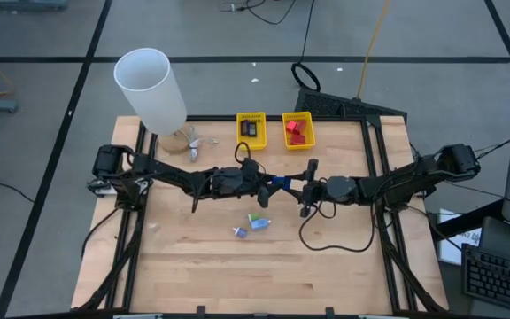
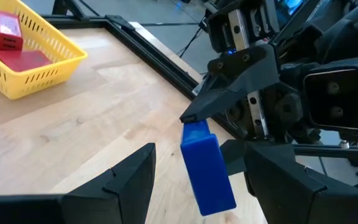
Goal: Pick & Place Office items
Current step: Put the blue digital clock into the left yellow bin
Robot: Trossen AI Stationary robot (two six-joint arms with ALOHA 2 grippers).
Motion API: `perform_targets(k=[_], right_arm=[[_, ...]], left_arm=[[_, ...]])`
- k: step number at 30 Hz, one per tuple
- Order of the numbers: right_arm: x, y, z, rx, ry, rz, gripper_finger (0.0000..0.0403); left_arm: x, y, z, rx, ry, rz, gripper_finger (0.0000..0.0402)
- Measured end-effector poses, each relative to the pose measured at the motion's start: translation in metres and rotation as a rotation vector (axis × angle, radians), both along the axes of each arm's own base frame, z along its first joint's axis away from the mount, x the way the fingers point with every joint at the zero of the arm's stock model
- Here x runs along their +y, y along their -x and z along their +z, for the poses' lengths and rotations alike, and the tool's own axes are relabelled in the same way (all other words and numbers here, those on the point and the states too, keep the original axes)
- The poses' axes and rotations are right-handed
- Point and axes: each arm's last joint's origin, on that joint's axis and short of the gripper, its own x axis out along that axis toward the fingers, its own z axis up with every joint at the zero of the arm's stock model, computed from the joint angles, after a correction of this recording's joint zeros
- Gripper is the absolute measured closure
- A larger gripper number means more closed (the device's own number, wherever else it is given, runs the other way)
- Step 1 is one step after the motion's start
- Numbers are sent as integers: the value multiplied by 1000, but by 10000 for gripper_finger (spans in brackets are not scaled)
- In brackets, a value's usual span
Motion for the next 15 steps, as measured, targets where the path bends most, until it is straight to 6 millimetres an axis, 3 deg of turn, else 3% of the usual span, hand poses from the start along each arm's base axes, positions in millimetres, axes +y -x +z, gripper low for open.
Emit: perform_targets(k=[10, 15], right_arm=[[0, 0, 0, -1, -2, -1, 242], [0, 0, 0, 0, -2, -2, 249]], left_arm=[[0, 0, 0, 4, 1, -18, 161], [1, 0, 0, 4, 0, -15, 202]])
